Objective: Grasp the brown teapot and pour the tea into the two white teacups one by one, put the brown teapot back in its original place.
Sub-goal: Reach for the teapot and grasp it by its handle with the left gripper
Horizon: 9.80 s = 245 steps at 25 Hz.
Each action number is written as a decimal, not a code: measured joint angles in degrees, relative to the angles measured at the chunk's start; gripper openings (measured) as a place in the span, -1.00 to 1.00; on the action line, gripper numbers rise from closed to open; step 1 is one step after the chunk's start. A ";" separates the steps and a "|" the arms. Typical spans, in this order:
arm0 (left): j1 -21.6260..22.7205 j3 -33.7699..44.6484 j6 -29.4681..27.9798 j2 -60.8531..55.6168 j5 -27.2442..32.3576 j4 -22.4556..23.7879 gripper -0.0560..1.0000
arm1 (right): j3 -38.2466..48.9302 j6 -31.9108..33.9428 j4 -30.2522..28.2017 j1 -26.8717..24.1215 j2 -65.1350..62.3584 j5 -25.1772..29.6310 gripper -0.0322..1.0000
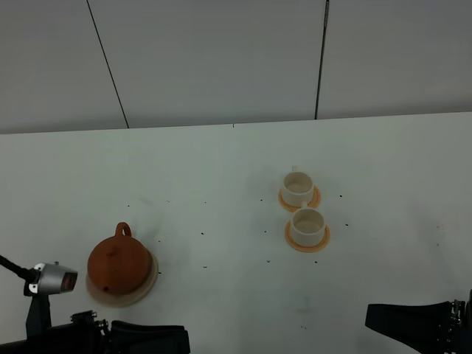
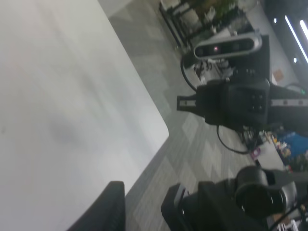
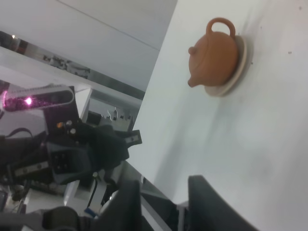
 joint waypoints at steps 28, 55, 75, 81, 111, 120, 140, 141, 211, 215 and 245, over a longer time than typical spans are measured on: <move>0.00 -32.90 -35.01 0.51 -3.44 25.11 -0.10 | -34.50 73.64 -79.20 0.00 -7.59 -7.45 -0.47; 0.00 -45.48 -70.94 -1.67 -17.66 65.15 -0.26 | -19.87 83.71 -89.65 0.00 -58.01 -2.49 -0.47; 0.00 -45.48 -71.28 -2.19 -17.45 65.35 -0.26 | -16.20 82.86 -88.64 0.00 -63.72 -6.86 -0.47; 0.00 -45.48 -71.28 -2.19 -17.45 65.40 -0.26 | -16.14 82.86 -88.51 0.00 -71.67 -6.86 -0.47; -2.72 -57.61 -87.98 -1.98 -10.57 78.45 -0.26 | -16.09 82.86 -86.84 0.00 -72.66 -6.86 -0.47; -11.83 -64.04 -102.02 7.15 -10.85 94.46 -0.26 | -16.09 82.86 -86.79 0.00 -72.66 -6.86 -0.47; -12.53 -67.28 -99.02 27.98 -27.76 98.15 -0.26 | -16.09 82.86 -86.79 0.00 -72.66 -6.86 -0.47; -12.53 -67.28 -98.90 28.21 -28.18 97.61 -0.26 | -16.09 82.86 -86.79 0.00 -72.66 -6.86 -0.47; -11.98 -67.47 -111.65 30.67 -27.89 107.85 -0.27 | -16.09 82.86 -86.79 0.00 -72.70 -6.86 -0.47; -11.98 -67.47 -111.65 28.34 -27.89 108.32 -0.27 | -16.09 82.86 -86.79 0.00 -72.70 -6.86 -0.47; -11.98 -67.49 -115.23 26.82 -22.26 113.14 0.11 | -16.09 82.86 -86.79 0.00 -72.70 -6.86 -0.47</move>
